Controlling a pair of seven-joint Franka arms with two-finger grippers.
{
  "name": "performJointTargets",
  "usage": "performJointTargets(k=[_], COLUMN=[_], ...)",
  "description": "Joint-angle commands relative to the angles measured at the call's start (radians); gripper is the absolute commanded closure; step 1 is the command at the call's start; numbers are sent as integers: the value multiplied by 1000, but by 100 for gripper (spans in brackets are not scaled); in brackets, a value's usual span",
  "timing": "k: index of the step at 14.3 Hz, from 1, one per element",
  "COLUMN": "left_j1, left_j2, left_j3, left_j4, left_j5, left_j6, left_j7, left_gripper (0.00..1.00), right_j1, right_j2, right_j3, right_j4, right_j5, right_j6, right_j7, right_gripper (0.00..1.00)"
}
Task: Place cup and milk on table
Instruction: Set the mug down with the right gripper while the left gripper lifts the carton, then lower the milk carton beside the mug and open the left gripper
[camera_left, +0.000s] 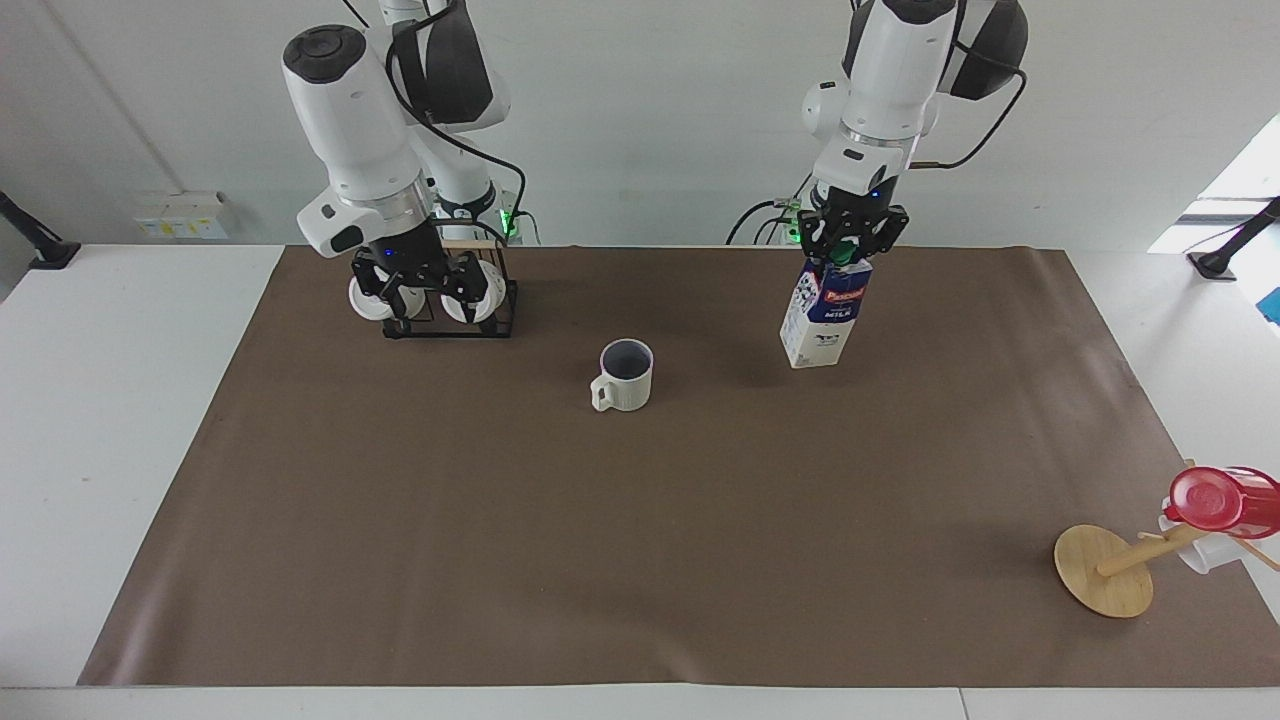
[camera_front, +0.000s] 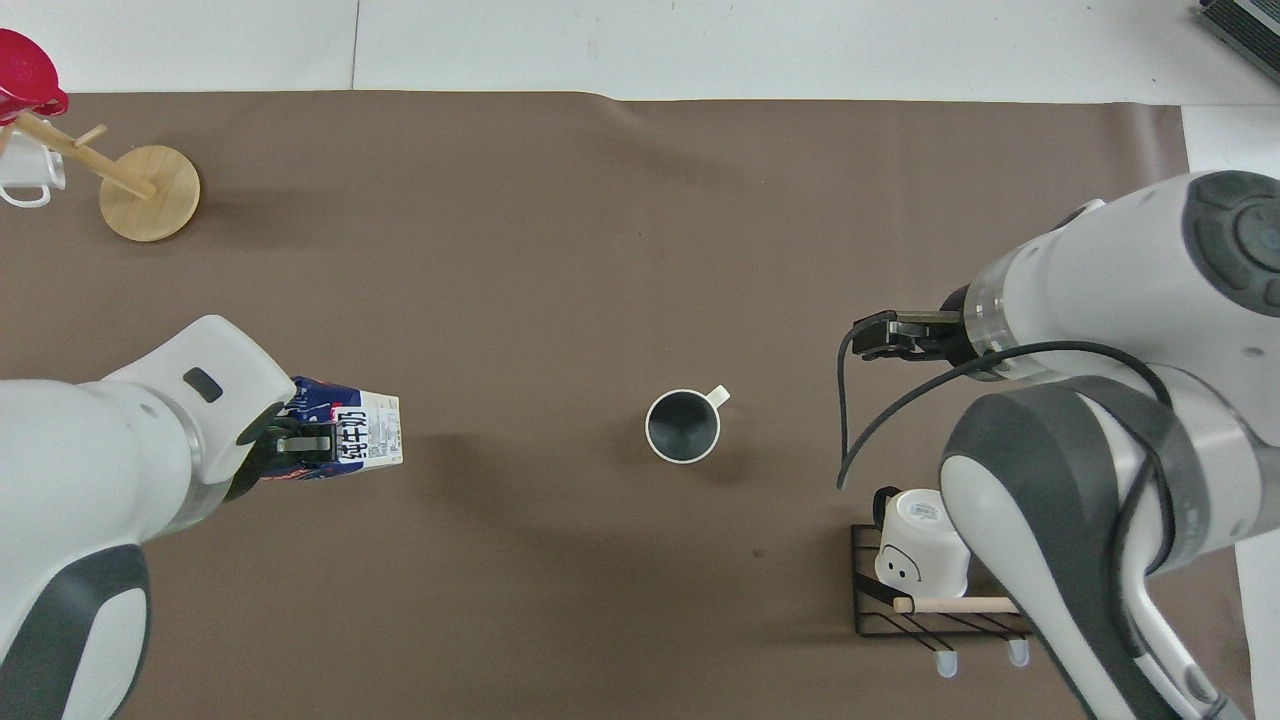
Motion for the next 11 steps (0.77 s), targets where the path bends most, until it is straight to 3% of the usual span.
performJointTargets(k=[1,7,11], left_j1=[-53,-153,-181], left_j2=[74,137,181], left_j3=[11,9,9], left_j4=[58,43,26], left_j5=[-3,40,106], left_j6=[17,109,176], left_j7=[-56,-225,-268], left_gripper=[49,49,48], right_j1=[-61,-161,-169], right_j2=[-35,-46,-32], right_j3=[9,4,3], right_j4=[5,27,134], right_j5=[-3,-4,-30], right_j6=[-46,-98,-182], right_j7=[-53,-148,-142], right_gripper=[0,0,0])
